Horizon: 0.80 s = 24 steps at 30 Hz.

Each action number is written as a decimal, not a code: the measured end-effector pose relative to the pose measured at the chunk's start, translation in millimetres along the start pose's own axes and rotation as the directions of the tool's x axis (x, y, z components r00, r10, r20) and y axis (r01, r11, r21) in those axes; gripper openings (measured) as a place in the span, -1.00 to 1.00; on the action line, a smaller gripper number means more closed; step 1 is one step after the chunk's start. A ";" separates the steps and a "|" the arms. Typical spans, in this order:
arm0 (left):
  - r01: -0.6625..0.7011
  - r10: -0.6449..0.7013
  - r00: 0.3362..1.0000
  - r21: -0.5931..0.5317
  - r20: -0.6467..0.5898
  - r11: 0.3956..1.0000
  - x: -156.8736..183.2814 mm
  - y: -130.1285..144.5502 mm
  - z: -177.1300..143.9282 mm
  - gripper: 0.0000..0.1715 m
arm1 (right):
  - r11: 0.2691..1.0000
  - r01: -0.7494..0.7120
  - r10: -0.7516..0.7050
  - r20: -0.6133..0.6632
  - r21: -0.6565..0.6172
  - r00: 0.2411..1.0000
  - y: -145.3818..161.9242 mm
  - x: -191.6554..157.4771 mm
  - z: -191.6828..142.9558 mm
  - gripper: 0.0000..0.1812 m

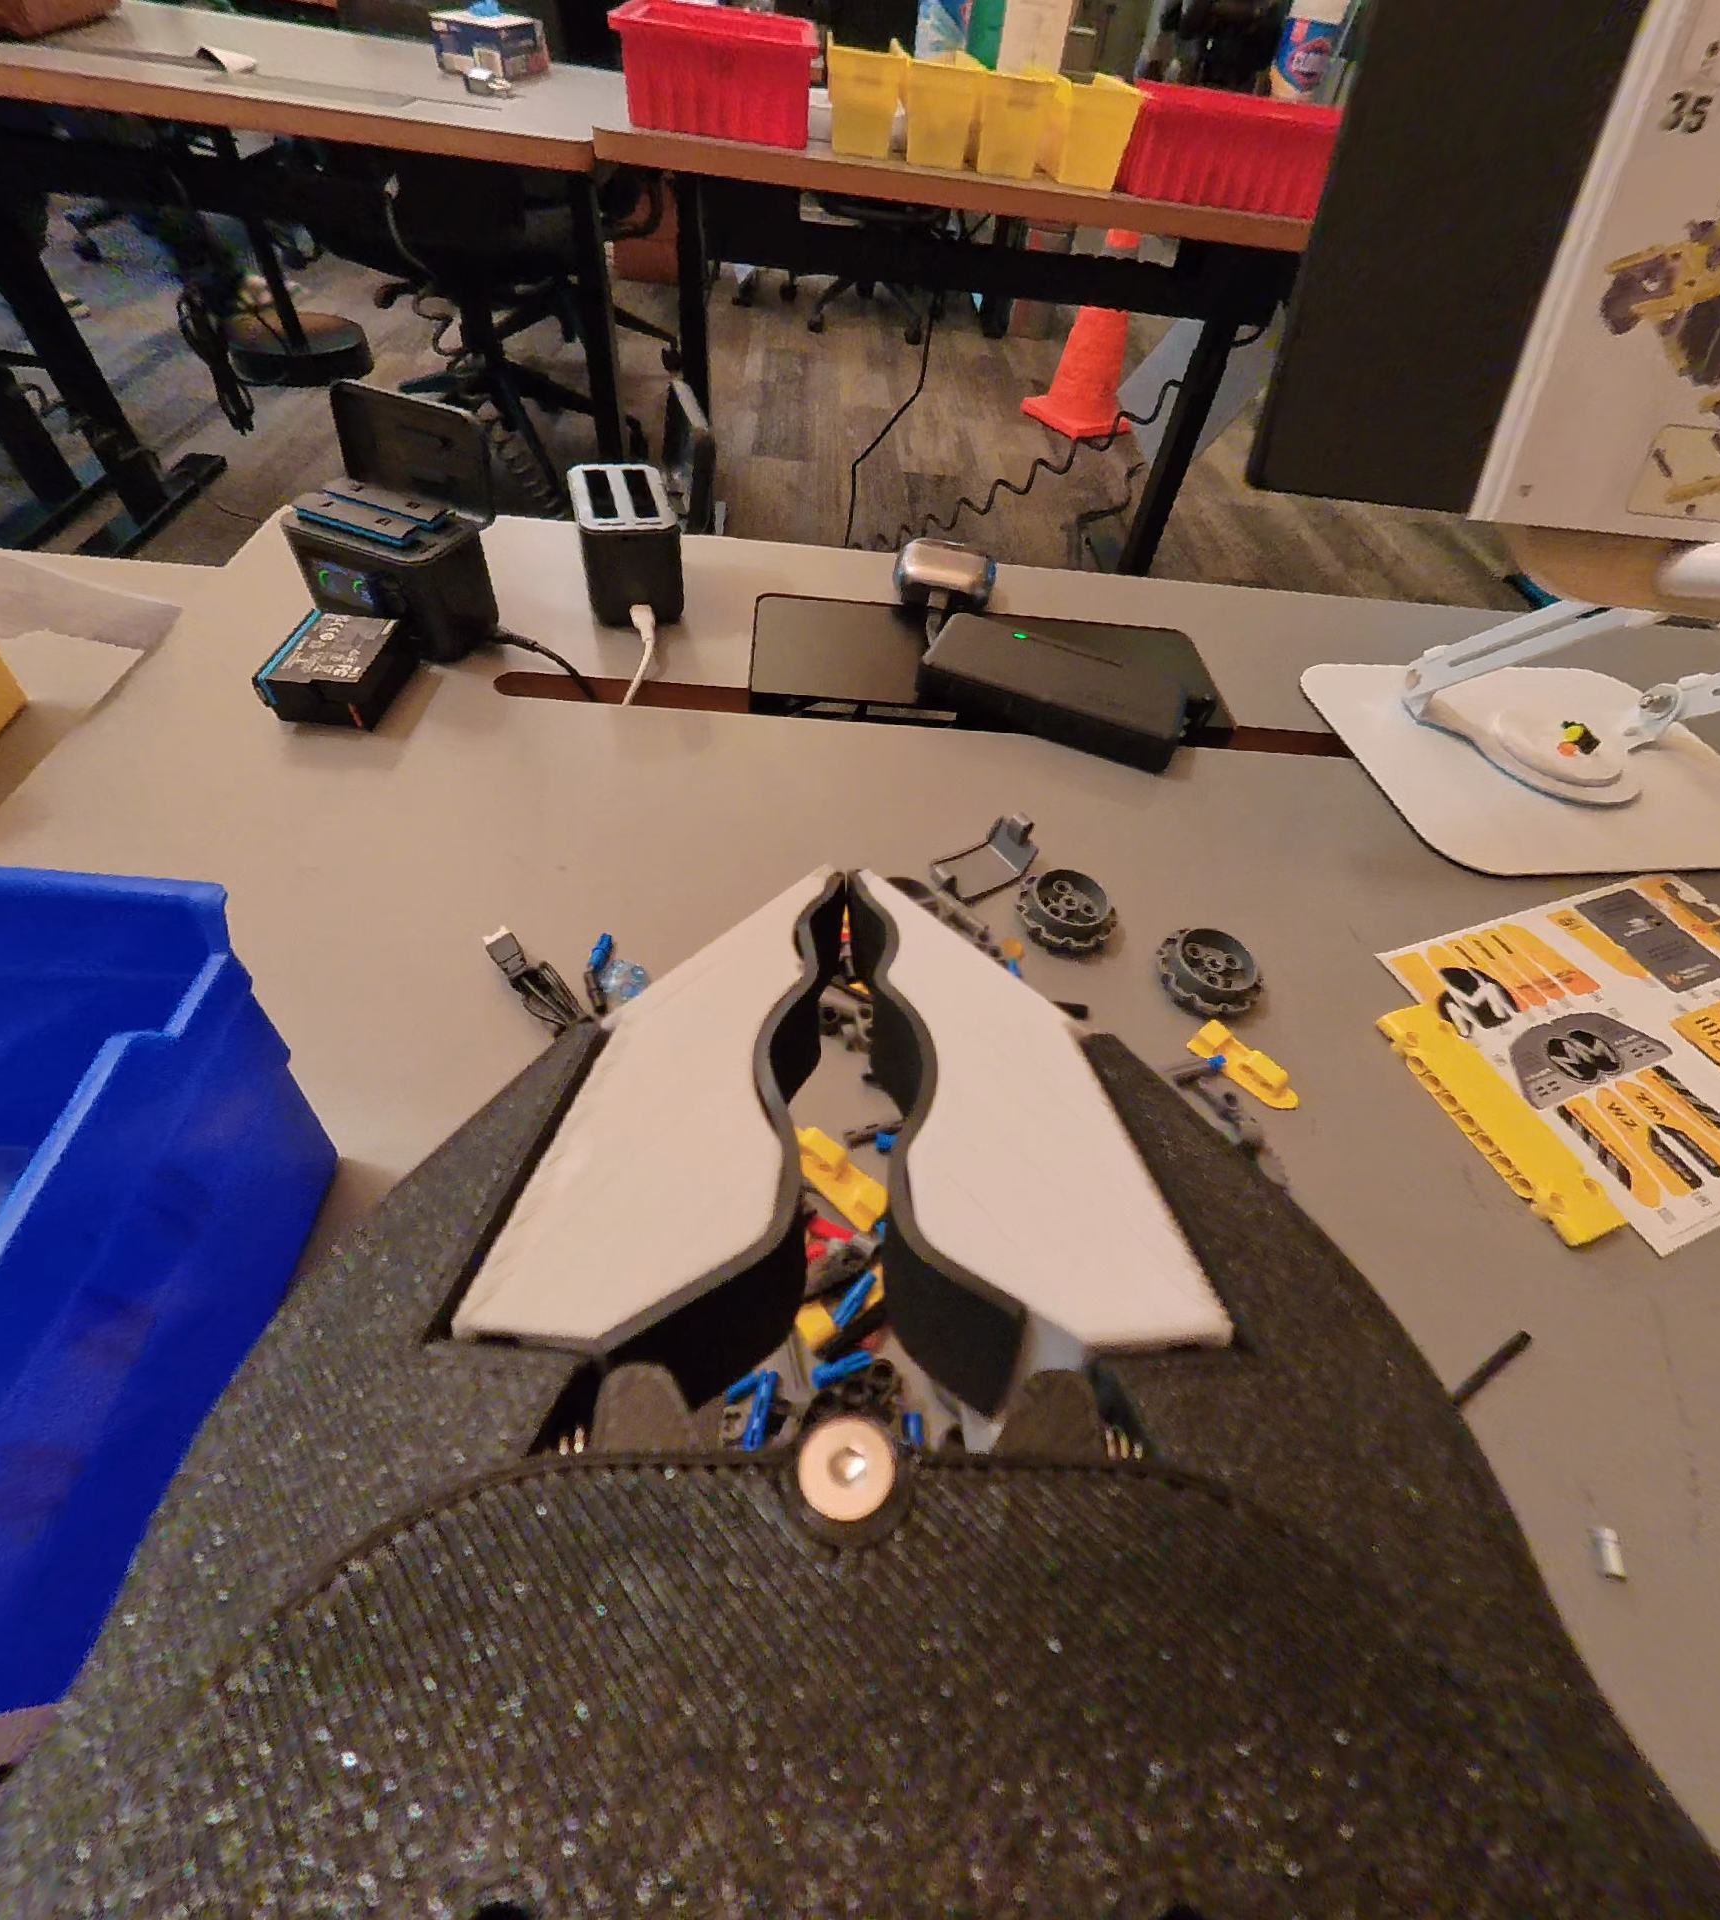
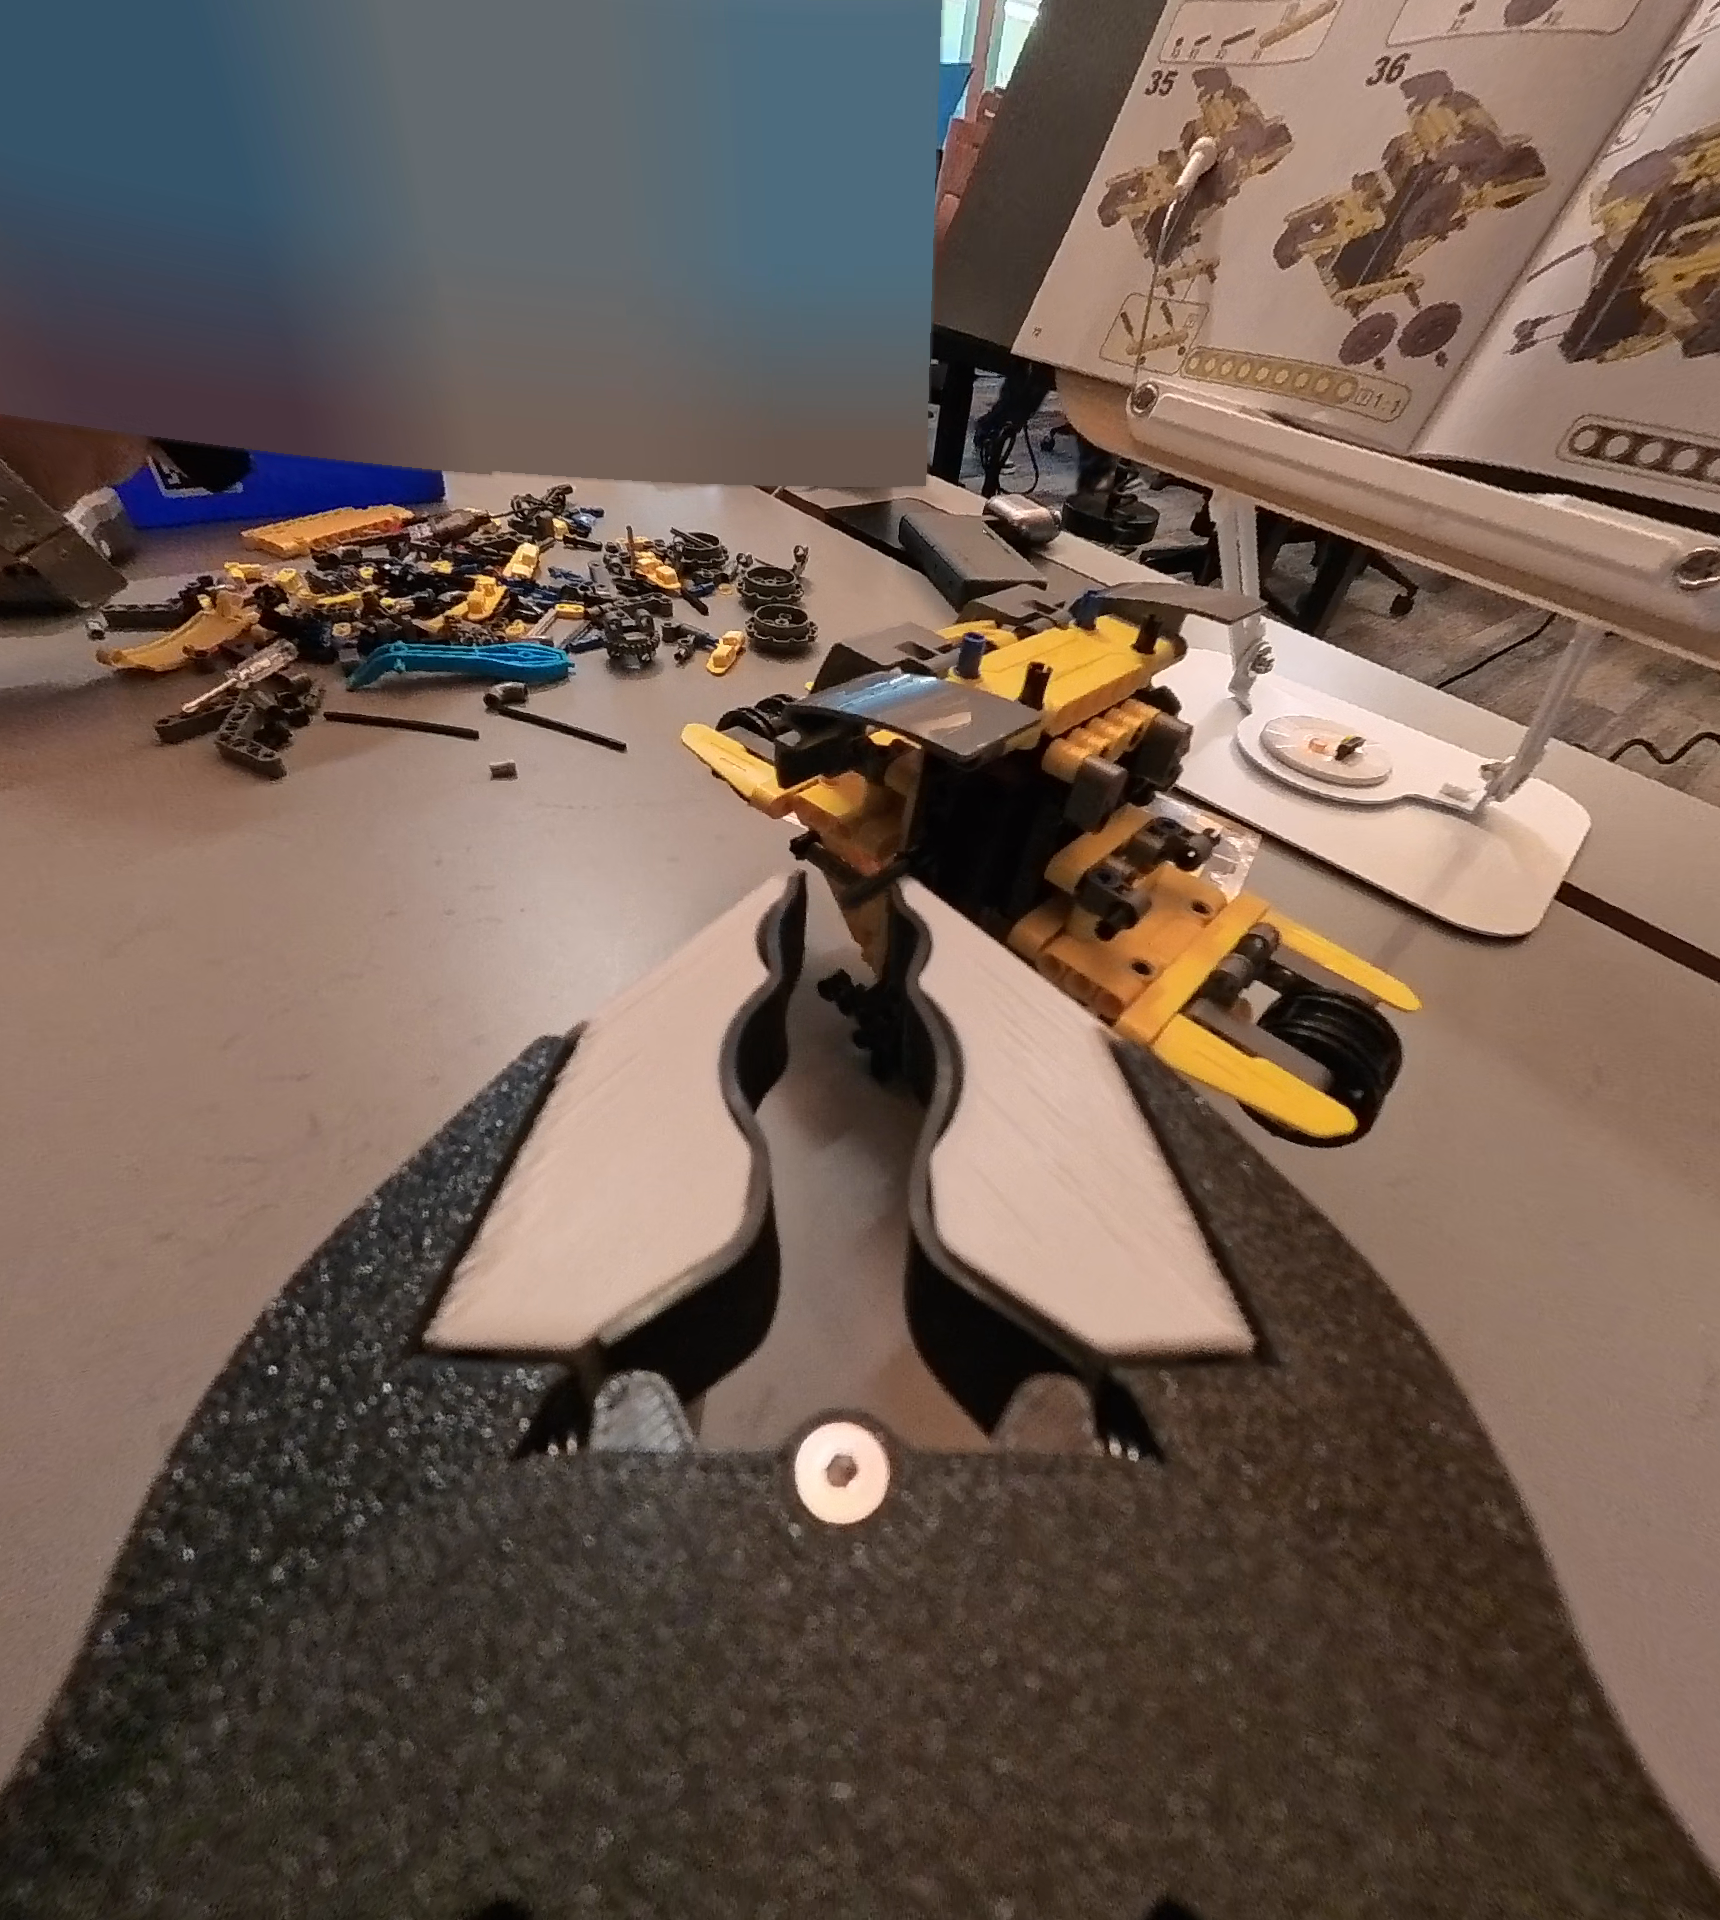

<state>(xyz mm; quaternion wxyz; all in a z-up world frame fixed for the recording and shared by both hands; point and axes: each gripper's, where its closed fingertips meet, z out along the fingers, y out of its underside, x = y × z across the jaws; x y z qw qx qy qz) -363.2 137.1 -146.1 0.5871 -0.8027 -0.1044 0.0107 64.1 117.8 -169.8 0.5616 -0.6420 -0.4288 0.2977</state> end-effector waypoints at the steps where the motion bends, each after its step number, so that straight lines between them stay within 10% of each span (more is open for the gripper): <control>1: -0.005 0.005 1.000 -0.010 0.010 1.000 -3.0 0.9 2.4 -1.00 | 1.000 -0.002 0.002 0.003 0.000 1.000 0.2 -0.5 0.6 -0.84; 12: -0.057 0.060 0.998 -0.584 -0.015 0.810 -52.2 60.9 64.6 -1.00 | 1.000 -0.014 0.014 0.020 0.006 1.000 -0.4 -3.4 0.2 -0.84; 24: 0.048 -0.024 0.999 -0.657 0.045 0.752 -80.7 89.8 72.0 -1.00 | 0.997 -0.077 0.076 0.005 0.018 0.997 1.9 9.2 -2.5 -0.84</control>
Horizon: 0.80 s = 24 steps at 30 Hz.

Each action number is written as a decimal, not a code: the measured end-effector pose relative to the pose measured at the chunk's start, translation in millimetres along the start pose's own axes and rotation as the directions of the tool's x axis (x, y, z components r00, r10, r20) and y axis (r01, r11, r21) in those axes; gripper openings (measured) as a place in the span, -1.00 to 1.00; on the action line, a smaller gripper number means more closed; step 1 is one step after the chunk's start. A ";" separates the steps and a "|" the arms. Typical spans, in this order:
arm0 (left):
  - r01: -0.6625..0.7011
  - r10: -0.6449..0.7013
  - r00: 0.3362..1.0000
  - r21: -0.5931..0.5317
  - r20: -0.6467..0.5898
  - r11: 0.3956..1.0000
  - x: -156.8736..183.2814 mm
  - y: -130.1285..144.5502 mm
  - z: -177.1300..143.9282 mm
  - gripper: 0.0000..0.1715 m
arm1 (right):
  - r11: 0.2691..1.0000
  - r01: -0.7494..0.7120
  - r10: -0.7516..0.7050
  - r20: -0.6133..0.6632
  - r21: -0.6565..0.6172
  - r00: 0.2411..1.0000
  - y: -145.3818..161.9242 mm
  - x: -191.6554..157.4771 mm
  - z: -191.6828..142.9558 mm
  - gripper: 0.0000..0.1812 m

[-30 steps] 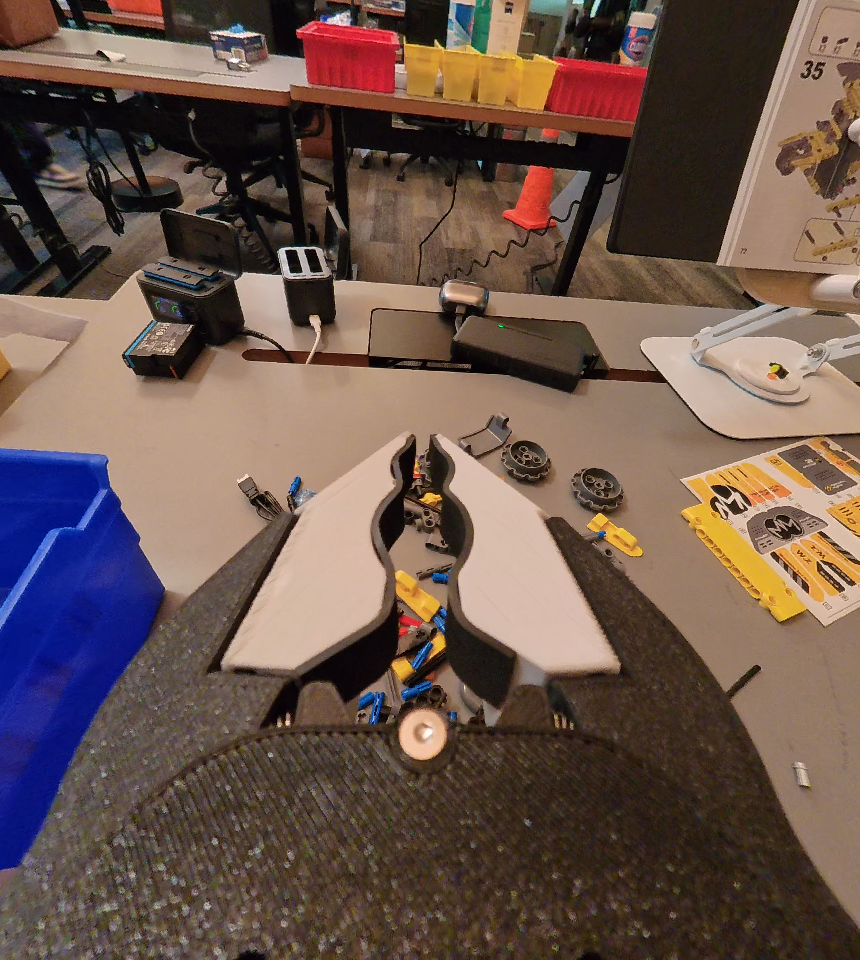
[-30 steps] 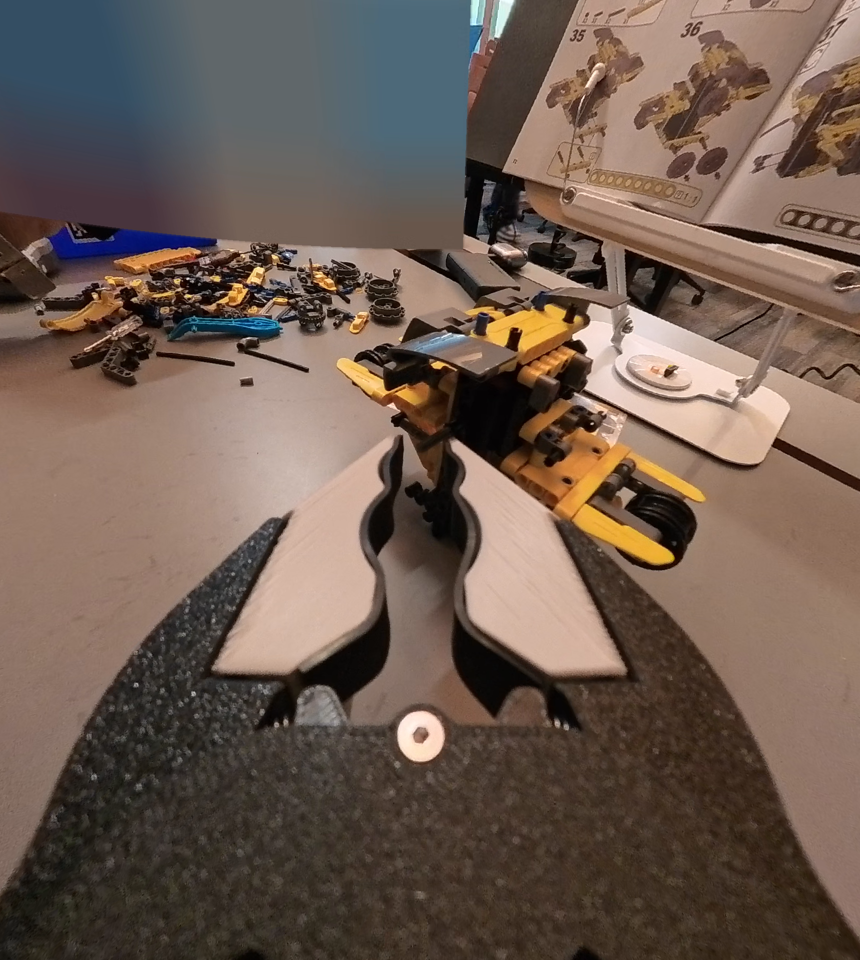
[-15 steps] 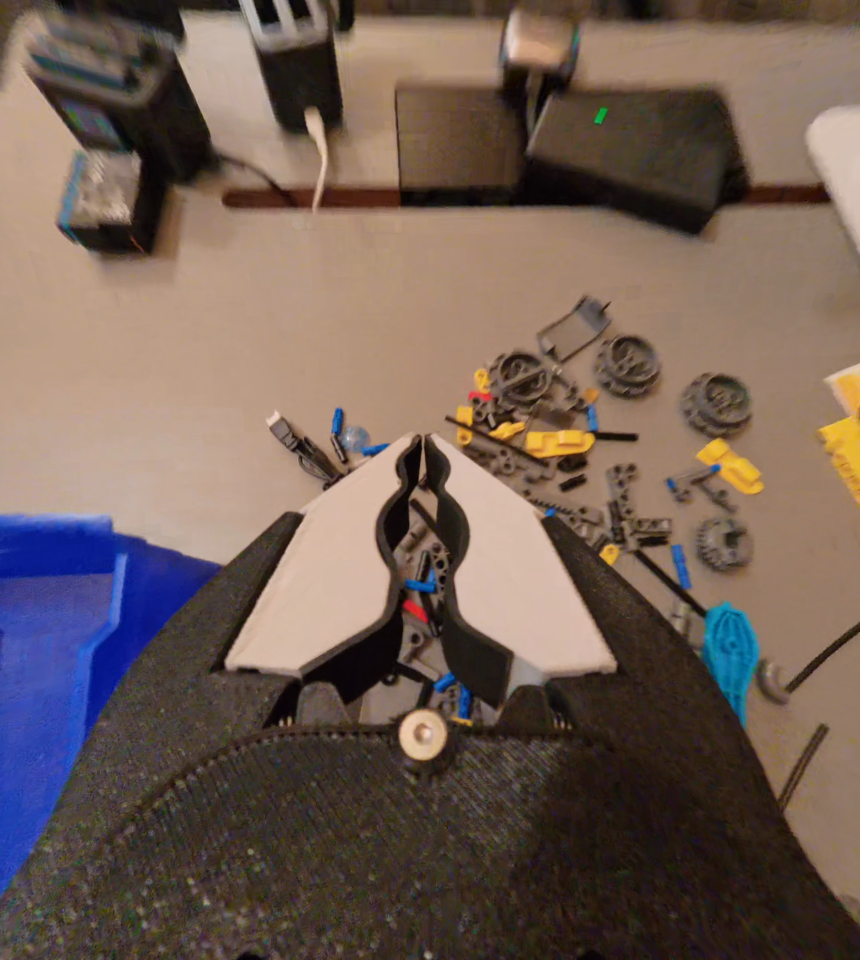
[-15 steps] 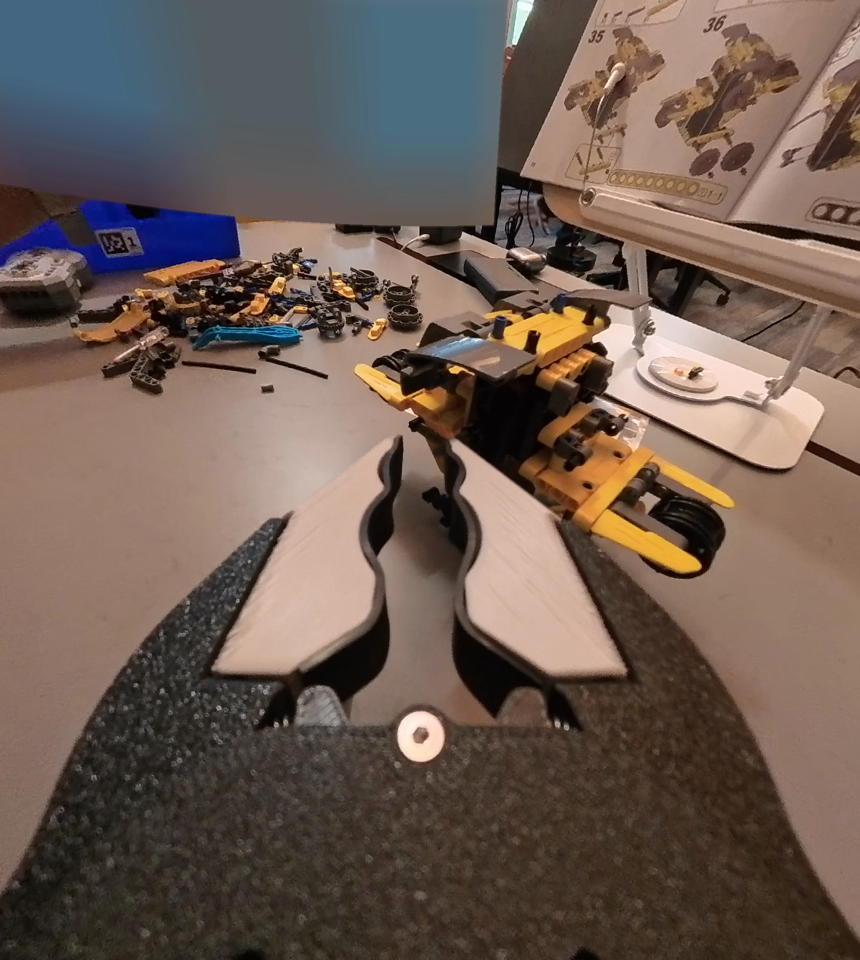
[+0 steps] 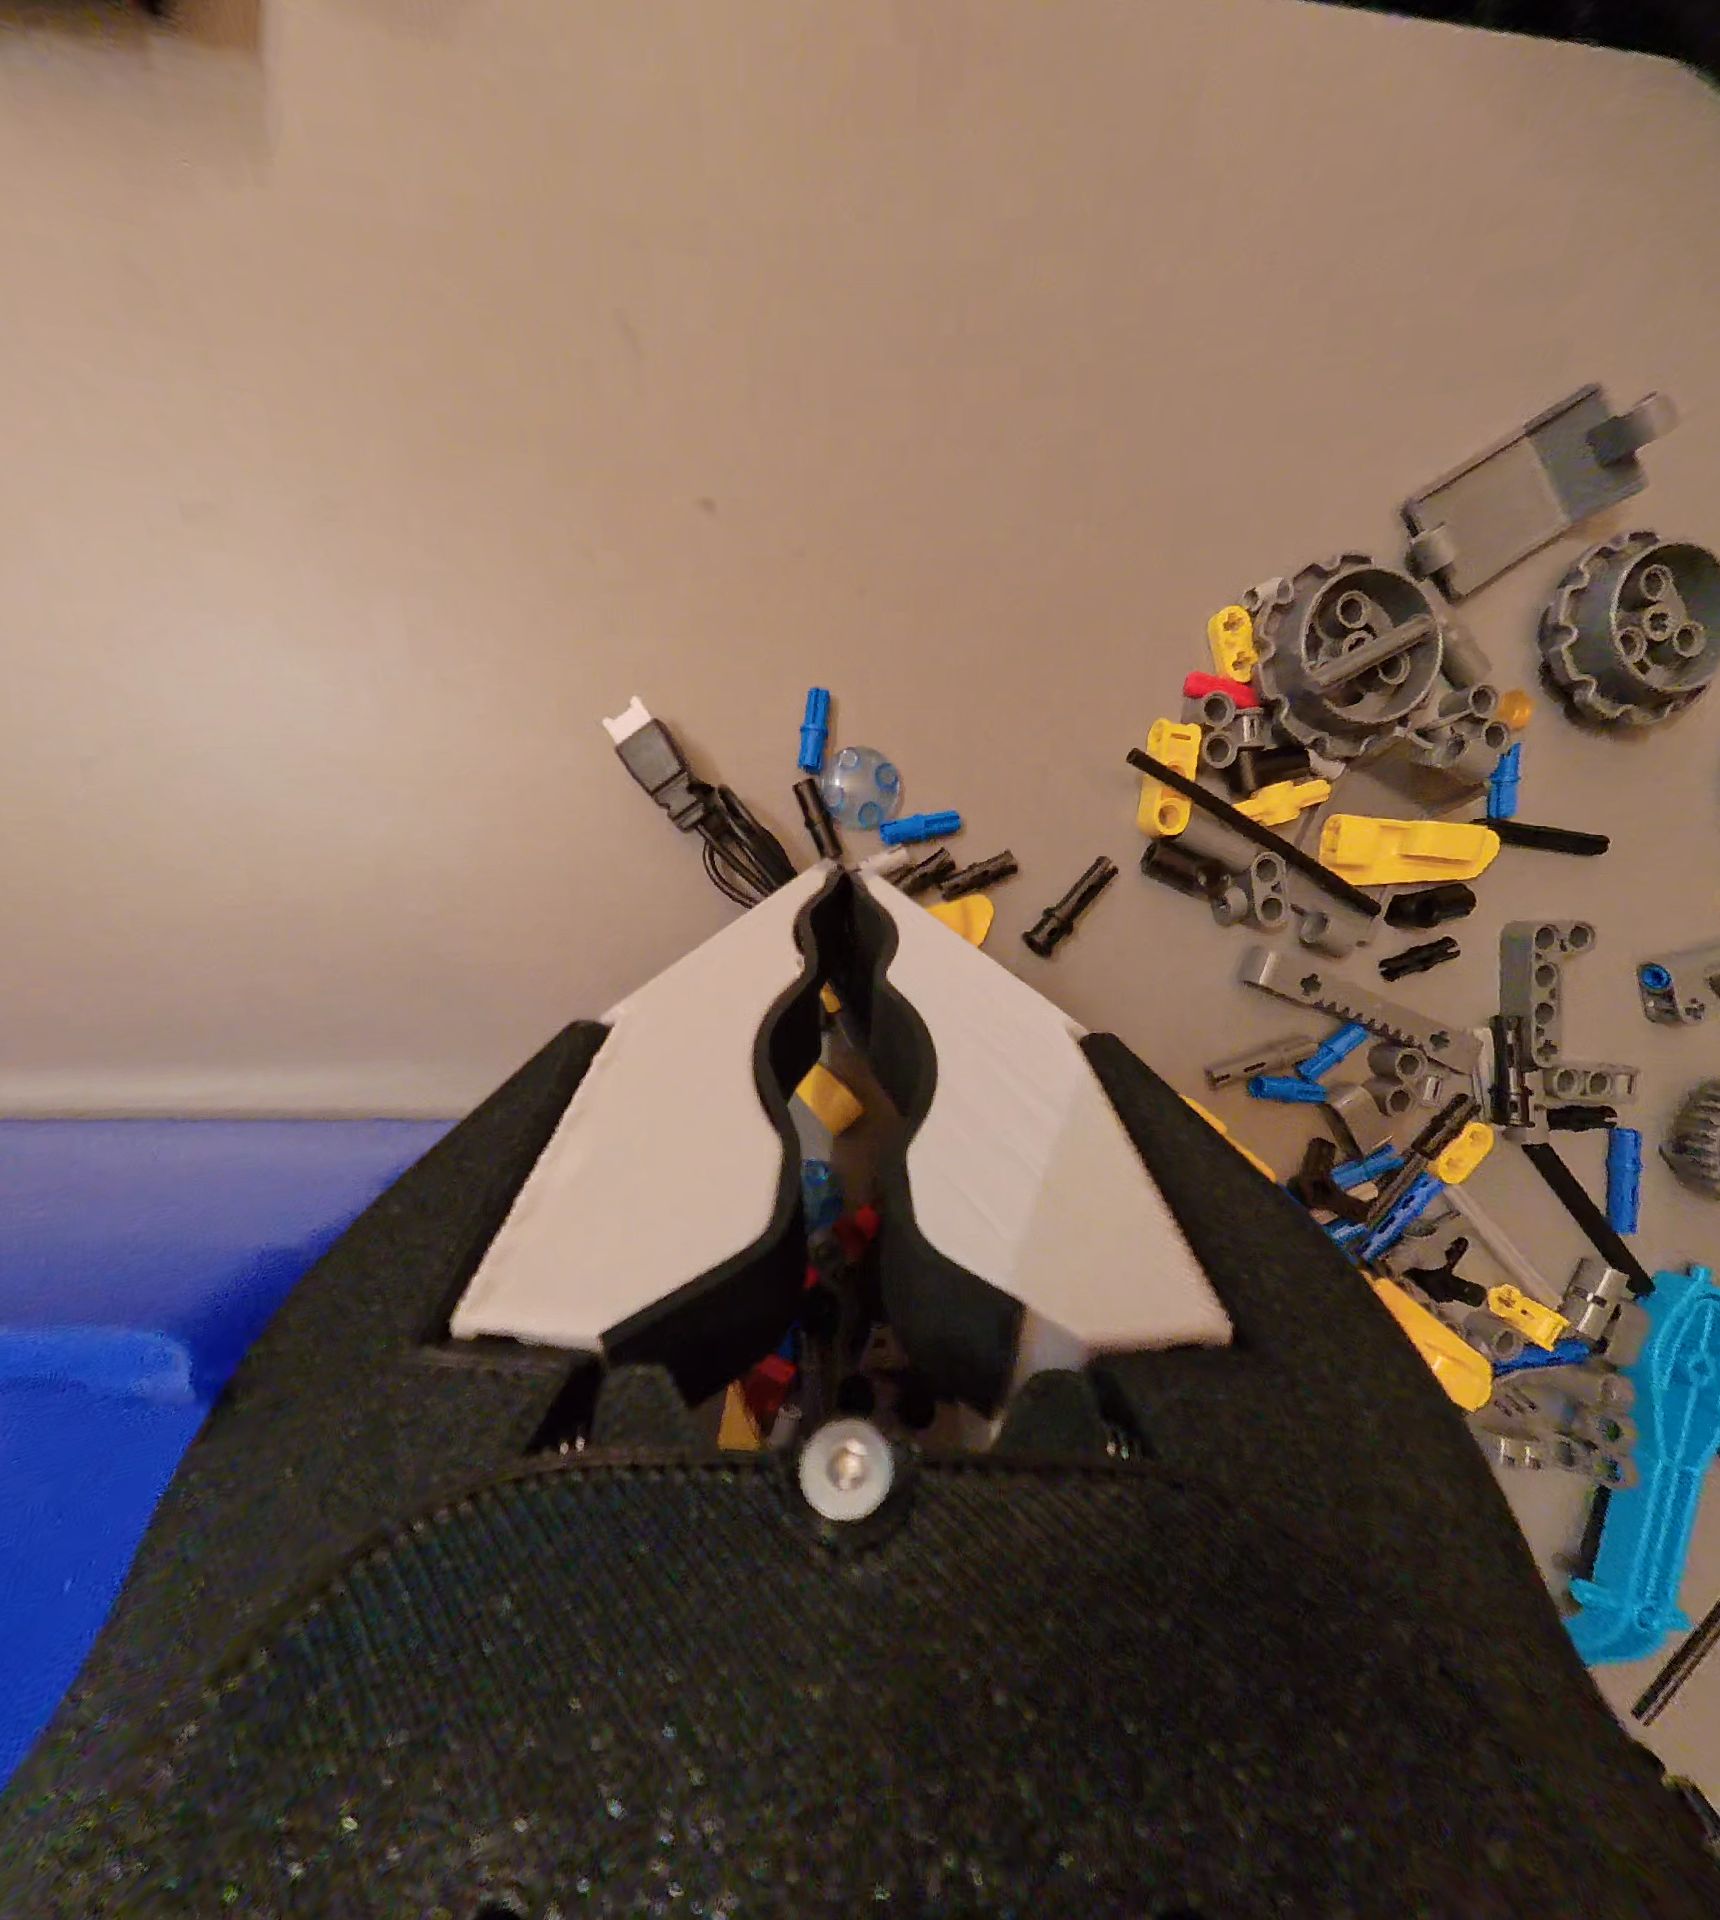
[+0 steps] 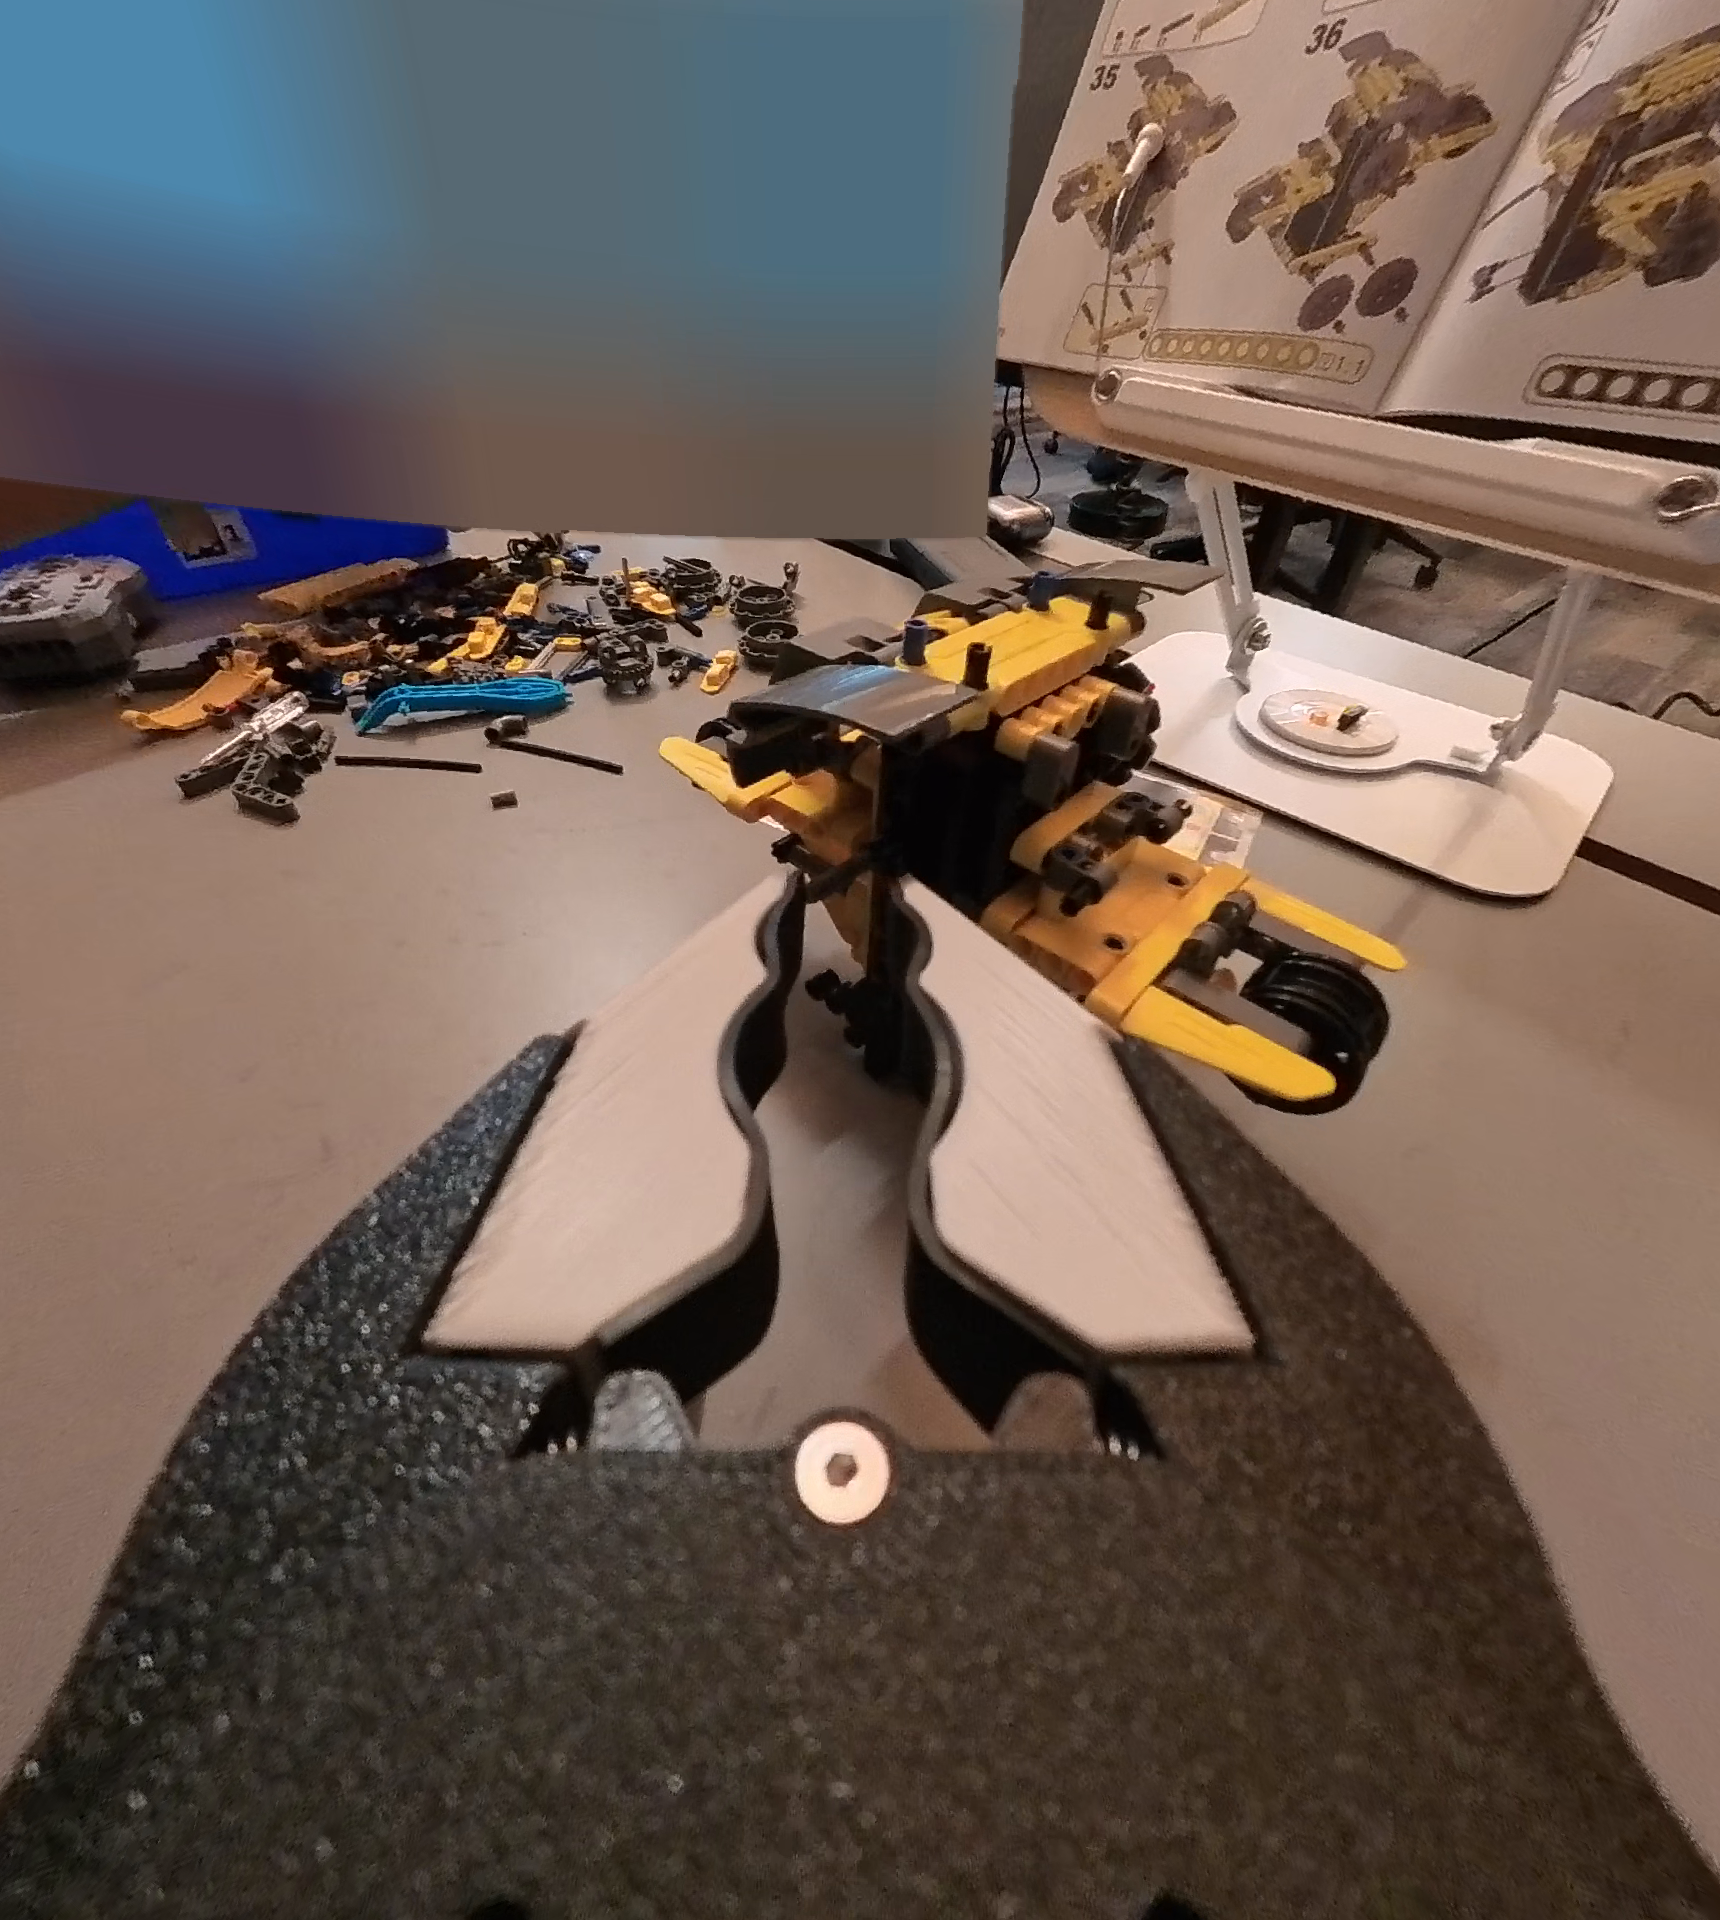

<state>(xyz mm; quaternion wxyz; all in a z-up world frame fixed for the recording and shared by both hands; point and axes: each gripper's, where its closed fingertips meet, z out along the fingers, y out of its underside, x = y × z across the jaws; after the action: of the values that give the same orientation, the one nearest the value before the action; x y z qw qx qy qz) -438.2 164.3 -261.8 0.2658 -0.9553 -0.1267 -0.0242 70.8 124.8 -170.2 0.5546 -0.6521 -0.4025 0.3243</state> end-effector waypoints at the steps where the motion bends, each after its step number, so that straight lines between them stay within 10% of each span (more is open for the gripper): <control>1: -0.002 0.002 1.000 0.002 0.006 1.000 -0.4 0.3 -0.5 -1.00 | 1.000 0.000 0.000 -0.001 -0.003 1.000 0.7 0.3 0.3 -0.84; 24: -0.094 0.095 0.995 -0.023 0.041 0.995 0.1 1.4 6.4 -0.96 | 1.000 0.007 -0.007 -0.002 0.012 1.000 -3.7 -0.9 -2.2 -0.84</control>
<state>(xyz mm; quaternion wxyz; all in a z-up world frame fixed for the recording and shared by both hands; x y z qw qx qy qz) -437.9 166.4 -268.0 0.2538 -0.9633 -0.0866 0.0072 71.7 123.1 -166.2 0.5599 -0.6477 -0.4025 0.3239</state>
